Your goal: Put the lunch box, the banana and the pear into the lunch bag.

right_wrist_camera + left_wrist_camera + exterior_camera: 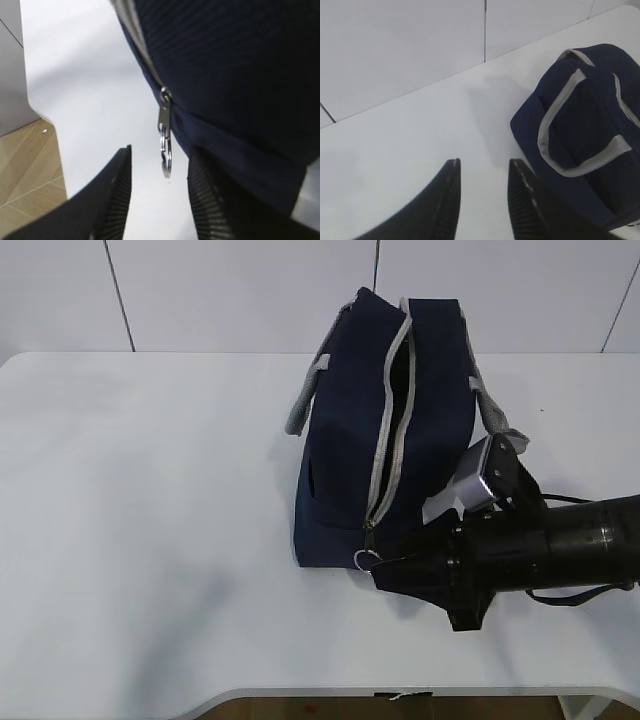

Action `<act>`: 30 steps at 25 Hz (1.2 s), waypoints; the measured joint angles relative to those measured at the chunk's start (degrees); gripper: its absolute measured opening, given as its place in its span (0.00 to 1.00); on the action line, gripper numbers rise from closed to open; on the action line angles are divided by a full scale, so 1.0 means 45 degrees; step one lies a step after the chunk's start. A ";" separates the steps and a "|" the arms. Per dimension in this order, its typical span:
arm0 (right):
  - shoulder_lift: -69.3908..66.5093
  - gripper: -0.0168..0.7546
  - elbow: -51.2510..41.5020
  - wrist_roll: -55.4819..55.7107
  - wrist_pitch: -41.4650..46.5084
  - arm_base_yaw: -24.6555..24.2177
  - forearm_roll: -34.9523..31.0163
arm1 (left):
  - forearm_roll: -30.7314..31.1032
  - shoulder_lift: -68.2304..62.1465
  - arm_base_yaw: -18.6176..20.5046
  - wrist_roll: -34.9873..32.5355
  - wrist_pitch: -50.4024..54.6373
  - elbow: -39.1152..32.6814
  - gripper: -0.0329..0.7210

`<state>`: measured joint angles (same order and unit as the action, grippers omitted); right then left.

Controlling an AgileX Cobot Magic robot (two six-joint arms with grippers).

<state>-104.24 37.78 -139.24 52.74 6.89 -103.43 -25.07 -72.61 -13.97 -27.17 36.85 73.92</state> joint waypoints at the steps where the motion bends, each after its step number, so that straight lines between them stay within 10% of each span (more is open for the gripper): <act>1: -0.0008 0.42 0.0000 0.0000 0.0006 0.0000 0.0000 | 0.0000 0.0000 0.0000 0.0000 -0.0008 0.0000 0.37; 30: -0.0478 0.07 0.0261 0.0000 0.0134 0.0022 0.0000 | 0.0000 0.0000 0.0000 -0.0022 -0.0261 0.0000 0.37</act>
<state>-106.39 38.95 -139.24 53.34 6.99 -103.43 -25.07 -72.61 -13.97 -27.27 35.67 73.92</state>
